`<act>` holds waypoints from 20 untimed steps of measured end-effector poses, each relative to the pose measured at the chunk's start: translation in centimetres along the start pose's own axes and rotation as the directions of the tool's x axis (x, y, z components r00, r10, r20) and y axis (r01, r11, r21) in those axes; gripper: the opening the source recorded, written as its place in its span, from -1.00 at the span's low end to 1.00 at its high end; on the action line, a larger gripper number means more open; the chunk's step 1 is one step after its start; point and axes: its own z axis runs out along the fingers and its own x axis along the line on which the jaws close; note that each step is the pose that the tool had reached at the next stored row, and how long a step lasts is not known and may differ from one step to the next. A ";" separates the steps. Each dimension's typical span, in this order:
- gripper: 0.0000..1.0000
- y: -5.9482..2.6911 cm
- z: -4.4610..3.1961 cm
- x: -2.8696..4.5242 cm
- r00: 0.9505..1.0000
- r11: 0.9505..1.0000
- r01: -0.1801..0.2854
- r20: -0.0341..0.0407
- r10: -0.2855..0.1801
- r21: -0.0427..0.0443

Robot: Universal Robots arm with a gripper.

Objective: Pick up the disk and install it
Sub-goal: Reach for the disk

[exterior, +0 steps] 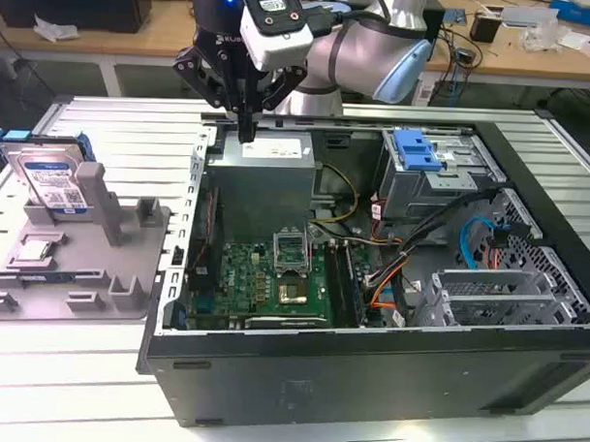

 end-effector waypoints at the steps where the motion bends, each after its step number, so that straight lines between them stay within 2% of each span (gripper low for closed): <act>1: -0.79 0.00 0.00 0.00 1.000 1.000 0.000 0.000 0.000 0.000; 11: -0.79 0.00 0.00 0.01 1.000 1.000 0.000 0.000 0.000 0.000; 15: -0.79 0.14 0.01 0.34 1.000 1.000 0.000 0.000 0.000 0.001; 16: -0.79 0.28 0.01 0.62 1.000 1.000 0.000 0.000 0.000 0.001; 17: -0.79 0.68 0.01 1.48 1.000 1.000 0.000 0.000 0.000 0.001; 19: -0.79 1.08 0.00 2.72 1.000 1.000 0.000 0.000 0.000 0.001; 20: -0.79 1.35 0.02 3.69 1.000 1.000 0.000 0.000 0.000 0.001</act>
